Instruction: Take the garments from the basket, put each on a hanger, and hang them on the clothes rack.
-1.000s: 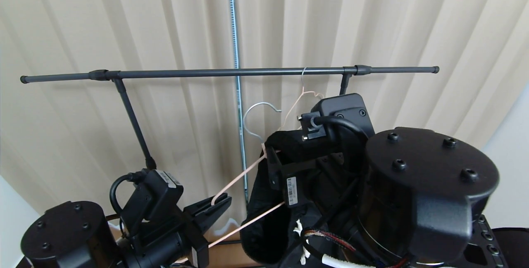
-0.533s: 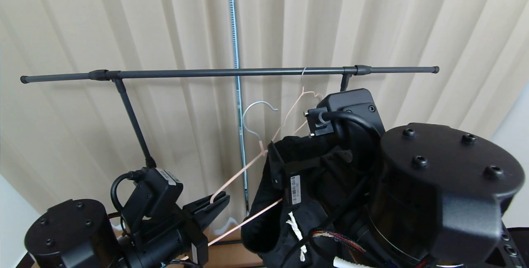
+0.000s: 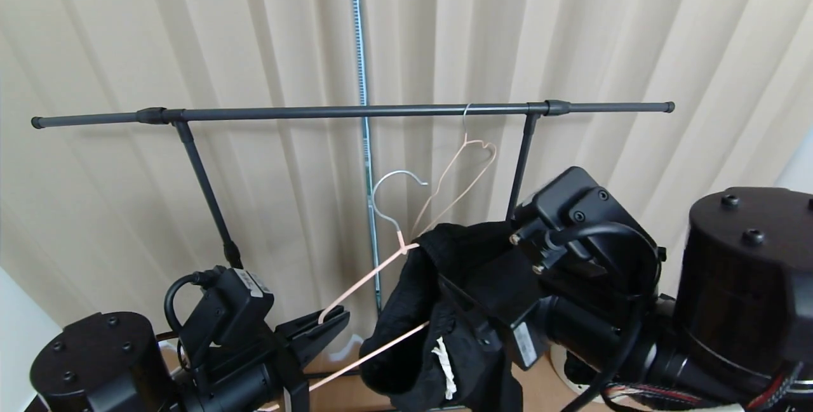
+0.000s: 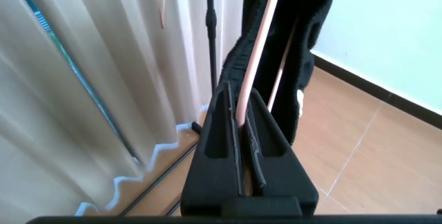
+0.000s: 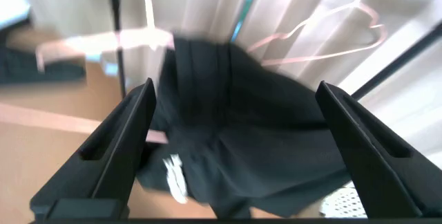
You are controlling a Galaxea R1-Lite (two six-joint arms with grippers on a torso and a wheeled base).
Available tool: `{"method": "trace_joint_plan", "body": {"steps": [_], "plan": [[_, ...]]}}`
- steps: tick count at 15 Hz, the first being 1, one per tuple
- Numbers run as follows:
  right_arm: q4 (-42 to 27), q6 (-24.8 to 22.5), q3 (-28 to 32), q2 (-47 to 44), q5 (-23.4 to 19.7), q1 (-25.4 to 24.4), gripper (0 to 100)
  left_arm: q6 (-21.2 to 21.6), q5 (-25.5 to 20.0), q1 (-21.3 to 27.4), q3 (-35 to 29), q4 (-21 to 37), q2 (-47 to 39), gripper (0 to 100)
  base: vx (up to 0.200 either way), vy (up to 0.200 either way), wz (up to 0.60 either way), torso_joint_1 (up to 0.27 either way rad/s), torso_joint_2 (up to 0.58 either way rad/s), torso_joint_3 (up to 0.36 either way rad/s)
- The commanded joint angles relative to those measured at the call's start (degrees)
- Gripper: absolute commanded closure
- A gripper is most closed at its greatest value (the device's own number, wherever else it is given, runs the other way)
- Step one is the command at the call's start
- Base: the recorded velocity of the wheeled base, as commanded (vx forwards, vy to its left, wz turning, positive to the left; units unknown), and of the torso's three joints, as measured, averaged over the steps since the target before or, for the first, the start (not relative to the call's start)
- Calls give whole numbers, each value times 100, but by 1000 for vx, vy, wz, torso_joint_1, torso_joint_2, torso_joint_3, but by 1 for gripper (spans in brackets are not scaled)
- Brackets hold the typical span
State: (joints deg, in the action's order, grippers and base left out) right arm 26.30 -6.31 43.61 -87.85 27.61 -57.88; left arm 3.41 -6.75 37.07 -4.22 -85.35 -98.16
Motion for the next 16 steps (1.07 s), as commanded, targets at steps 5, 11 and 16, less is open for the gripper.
{"method": "trace_joint_plan", "body": {"steps": [5, 11, 16], "plan": [[-4106, -1953, 1994, 646, -2963, 2088, 0, 309, -406, -33, 255, -61, -19, 100, 0, 0, 0, 0, 0, 0], [-6743, -4897, 3857, -1191, -5758, 2967, 0, 617, -634, 2, 343, -61, -81, 100, 0, 0, 0, 0, 0, 0], [-6945, -5213, 4103, -1841, -6417, 2967, 0, 766, -643, 28, 378, -61, -63, 100, 0, 0, 0, 0, 0, 0]]}}
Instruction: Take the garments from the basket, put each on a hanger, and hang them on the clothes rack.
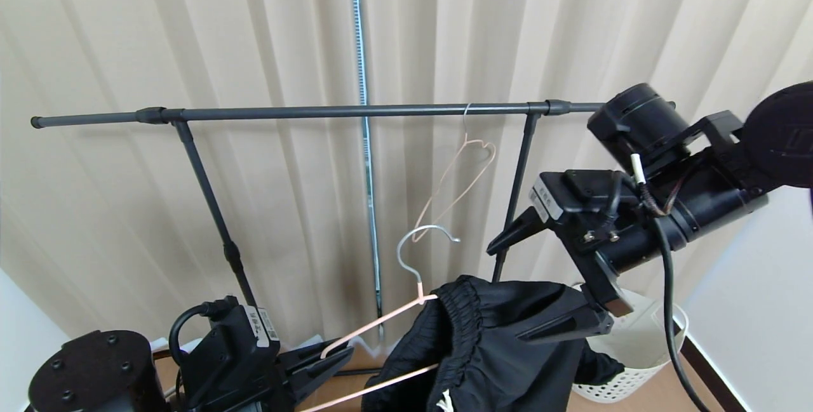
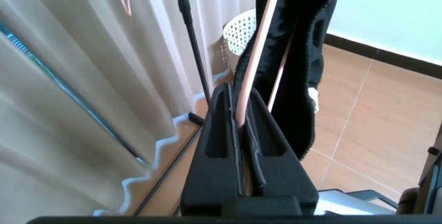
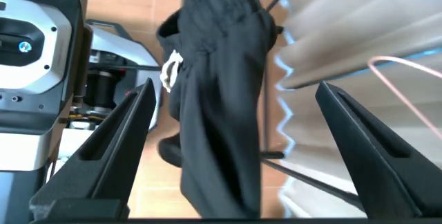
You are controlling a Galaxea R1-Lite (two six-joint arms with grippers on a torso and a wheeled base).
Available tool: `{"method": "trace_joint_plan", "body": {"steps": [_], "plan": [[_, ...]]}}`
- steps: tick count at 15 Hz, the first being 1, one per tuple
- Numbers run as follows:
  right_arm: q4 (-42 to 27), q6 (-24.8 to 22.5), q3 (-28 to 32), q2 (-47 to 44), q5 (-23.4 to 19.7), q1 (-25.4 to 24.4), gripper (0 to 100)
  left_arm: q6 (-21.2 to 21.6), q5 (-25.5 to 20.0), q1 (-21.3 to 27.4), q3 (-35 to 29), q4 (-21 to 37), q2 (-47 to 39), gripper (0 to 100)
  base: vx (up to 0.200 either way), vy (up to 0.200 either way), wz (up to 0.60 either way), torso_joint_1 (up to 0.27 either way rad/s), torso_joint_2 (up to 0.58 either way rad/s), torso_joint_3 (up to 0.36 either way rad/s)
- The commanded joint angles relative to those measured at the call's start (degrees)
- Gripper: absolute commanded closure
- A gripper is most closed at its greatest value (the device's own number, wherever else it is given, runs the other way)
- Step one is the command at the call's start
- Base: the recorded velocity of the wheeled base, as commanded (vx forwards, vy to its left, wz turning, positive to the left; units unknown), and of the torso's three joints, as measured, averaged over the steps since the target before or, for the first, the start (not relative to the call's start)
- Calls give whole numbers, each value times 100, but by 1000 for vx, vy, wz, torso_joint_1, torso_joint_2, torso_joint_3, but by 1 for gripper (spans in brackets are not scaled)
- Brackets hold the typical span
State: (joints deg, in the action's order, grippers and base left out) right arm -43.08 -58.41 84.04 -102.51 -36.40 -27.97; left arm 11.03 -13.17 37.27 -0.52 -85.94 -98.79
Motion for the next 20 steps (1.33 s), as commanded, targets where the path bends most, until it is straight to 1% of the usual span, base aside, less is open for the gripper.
{"method": "trace_joint_plan", "body": {"steps": [1, 6, 9, 13, 14, 20], "plan": [[2, 40, 42, -401, -69, -42, 0, 4, -2, 17, 8, -10, 0, 100, 0, 0, 0, 0, 0, 0], [72, 172, 68, -674, -43, -350, 0, 4, 7, 53, -9, -10, 0, 100, 0, 0, 0, 0, 0, 0], [72, 233, 192, -770, -34, -447, 0, 4, 7, 70, -9, -10, 0, 100, 0, 0, 0, 0, 0, 0], [72, 303, 244, -797, -25, -447, 0, -5, 7, 105, -18, -10, 9, 100, 0, 0, 0, 0, 0, 0], [72, 303, 244, -806, -34, -455, 100, -5, 7, 105, -18, -10, 9, 100, 0, 0, 0, 0, 0, 0], [54, 303, 192, -806, -43, -535, 100, -40, 7, 105, -18, -10, -8, 100, 0, 0, 0, 0, 0, 0]]}}
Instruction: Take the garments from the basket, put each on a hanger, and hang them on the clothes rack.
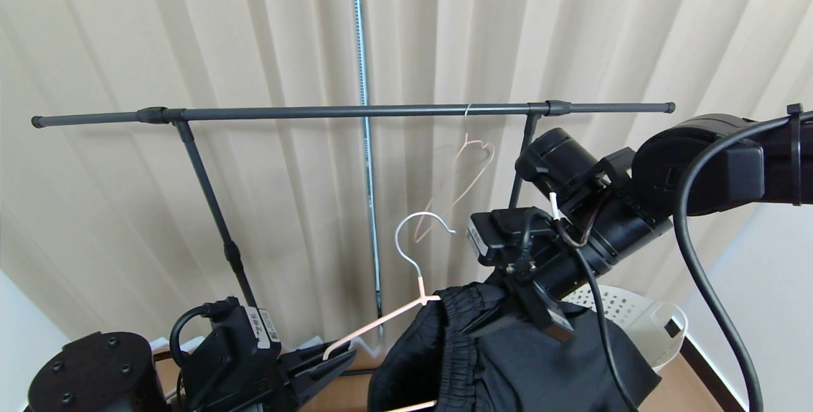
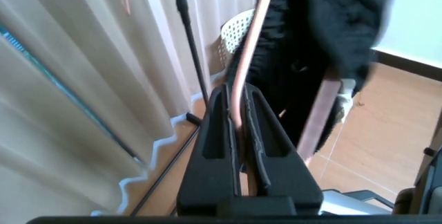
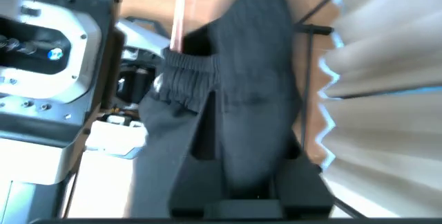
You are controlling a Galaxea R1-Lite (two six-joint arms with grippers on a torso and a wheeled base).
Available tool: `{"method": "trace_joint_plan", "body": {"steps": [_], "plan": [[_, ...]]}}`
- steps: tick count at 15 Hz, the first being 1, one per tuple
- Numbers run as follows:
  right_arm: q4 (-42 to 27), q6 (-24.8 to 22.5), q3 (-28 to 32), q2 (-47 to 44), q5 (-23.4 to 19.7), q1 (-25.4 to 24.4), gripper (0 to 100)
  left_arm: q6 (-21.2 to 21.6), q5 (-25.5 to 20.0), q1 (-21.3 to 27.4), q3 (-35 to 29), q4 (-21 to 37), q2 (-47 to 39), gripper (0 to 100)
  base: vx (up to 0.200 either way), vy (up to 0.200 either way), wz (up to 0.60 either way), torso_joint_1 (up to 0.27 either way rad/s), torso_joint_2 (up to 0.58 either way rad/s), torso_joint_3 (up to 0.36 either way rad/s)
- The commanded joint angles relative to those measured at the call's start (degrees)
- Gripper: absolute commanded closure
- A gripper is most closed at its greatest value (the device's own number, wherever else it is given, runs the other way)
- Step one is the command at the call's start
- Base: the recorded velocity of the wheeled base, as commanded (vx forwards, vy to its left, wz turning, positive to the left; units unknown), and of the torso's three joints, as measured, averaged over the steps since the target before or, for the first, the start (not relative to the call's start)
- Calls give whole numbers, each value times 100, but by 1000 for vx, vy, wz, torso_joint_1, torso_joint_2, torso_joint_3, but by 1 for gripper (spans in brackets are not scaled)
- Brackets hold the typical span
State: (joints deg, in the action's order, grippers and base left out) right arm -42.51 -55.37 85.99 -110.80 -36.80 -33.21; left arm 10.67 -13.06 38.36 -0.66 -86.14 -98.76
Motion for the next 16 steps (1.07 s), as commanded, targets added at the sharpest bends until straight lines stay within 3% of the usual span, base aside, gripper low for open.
{"method": "trace_joint_plan", "body": {"steps": [1, 5, 6, 8, 9, 12, 13, 16], "plan": [[-3, 0, -4, 85, -2, -10, 100, 6, -4, -4, -4, 9, -21, 100, 0, 0, 0, 0, 0, 0], [-21, 53, -12, 208, 15, -10, 100, 6, 5, -22, -4, 9, -30, 100, 0, 0, 0, 0, 0, 0], [-29, 61, -12, 243, 24, -19, 100, -12, 5, -31, -13, 9, -21, 0, 0, 0, 0, 0, 0, 0], [-29, 114, -4, 349, 182, -72, 100, -30, 14, -48, -31, 9, -21, 0, 0, 0, 0, 0, 0, 0], [-21, 193, 5, 410, 490, -81, 100, -38, 14, -119, -75, 18, -30, 0, 0, 0, 0, 0, 0, 0], [41, 404, 128, 524, 1791, -133, 100, -56, -13, -866, -295, 18, -329, 0, 0, 0, 0, 0, 0, 0], [58, 422, 128, 533, 1843, -142, 100, -65, -13, -892, -312, 18, -364, 0, 0, 0, 0, 0, 0, 0], [656, 914, 128, 577, 3153, -520, 100, -680, -206, -1288, -593, 27, -654, 0, 0, 0, 0, 0, 0, 0]]}}
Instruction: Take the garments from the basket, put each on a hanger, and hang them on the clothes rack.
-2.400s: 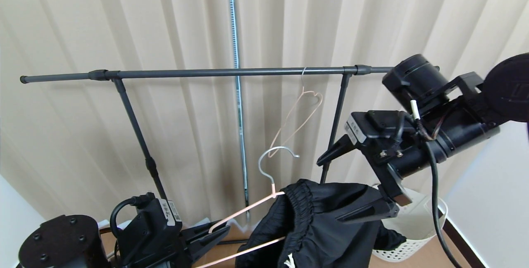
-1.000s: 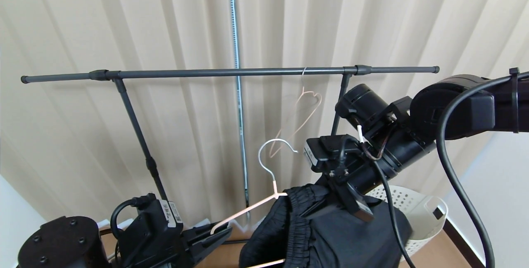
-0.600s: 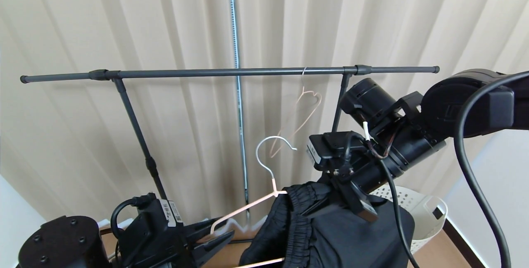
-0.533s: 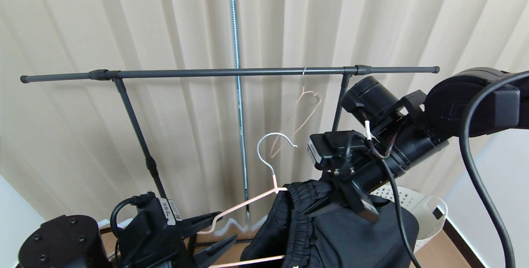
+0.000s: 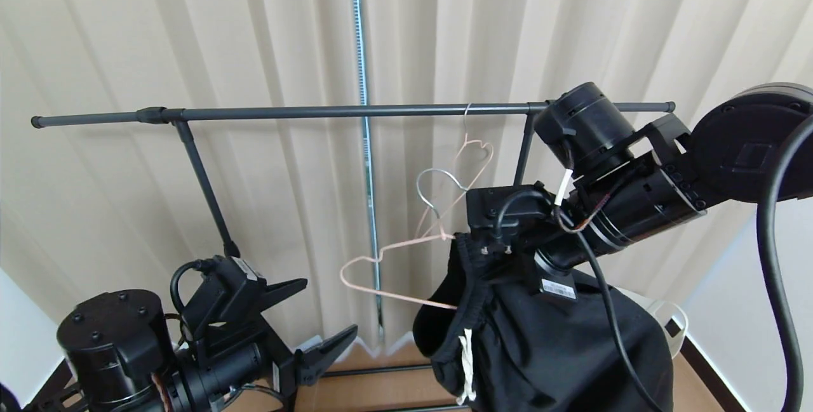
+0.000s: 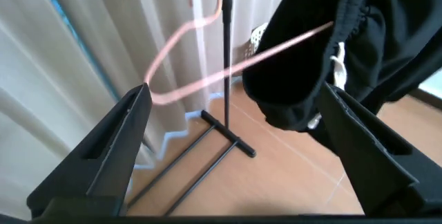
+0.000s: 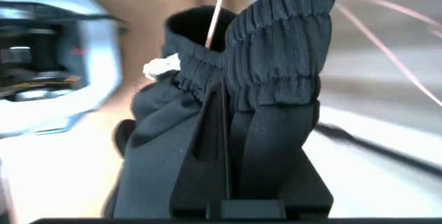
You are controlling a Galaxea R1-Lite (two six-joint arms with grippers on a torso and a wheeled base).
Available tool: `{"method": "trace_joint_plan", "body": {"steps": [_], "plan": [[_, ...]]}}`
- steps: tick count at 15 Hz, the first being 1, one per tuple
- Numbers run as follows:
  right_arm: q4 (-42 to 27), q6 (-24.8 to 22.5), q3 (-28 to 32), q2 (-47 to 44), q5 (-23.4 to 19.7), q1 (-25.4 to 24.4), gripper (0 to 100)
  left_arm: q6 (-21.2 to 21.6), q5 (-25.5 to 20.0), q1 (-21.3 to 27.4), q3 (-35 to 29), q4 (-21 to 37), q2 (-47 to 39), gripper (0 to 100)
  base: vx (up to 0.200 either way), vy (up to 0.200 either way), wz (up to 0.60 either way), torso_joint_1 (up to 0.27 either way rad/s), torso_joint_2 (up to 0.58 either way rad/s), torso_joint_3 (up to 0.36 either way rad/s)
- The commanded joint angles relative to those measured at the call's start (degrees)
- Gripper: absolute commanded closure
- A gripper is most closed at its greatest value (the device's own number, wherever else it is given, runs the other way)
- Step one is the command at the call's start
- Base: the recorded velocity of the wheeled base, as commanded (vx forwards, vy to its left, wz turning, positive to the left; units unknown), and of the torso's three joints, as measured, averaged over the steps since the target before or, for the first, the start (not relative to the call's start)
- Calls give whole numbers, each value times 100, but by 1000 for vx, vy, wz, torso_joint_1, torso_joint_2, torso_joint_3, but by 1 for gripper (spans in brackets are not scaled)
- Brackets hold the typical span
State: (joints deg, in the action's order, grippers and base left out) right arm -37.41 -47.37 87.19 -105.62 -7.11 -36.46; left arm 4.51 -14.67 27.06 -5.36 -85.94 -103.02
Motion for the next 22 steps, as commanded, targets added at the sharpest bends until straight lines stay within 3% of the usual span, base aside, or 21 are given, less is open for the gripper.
{"method": "trace_joint_plan", "body": {"steps": [1, 3, 5, 10, 13, 19, 22], "plan": [[270, 299, 0, 68, 526, -318, 100, -214, -45, -184, -176, 7, -341, 0, 0, 0, 0, 0, 0, 0], [428, 554, -18, 147, 904, -485, 100, -346, -19, -149, -219, 7, -710, 0, 0, 0, 0, 0, 0, 0], [445, 571, -53, 296, 904, -555, 100, -381, 25, -114, -325, 7, -1027, 0, 0, 0, 0, 0, 0, 0], [454, 888, -220, 630, 368, -731, 100, -688, 719, 300, -553, 16, -1396, 0, 0, 0, 0, 0, 0, 0], [445, 967, -308, 806, 368, -986, 100, -688, 1062, 528, -615, 16, -1493, 0, 0, 0, 0, 0, 0, 0], [463, 976, -404, 947, 359, -1223, 100, -688, 1062, 607, -606, 7, -1572, 0, 0, 0, 0, 0, 0, 0], [463, 984, -404, 955, 148, -1232, 100, -680, 1062, 616, -597, -1, -1704, 0, 0, 0, 0, 0, 0, 0]]}}
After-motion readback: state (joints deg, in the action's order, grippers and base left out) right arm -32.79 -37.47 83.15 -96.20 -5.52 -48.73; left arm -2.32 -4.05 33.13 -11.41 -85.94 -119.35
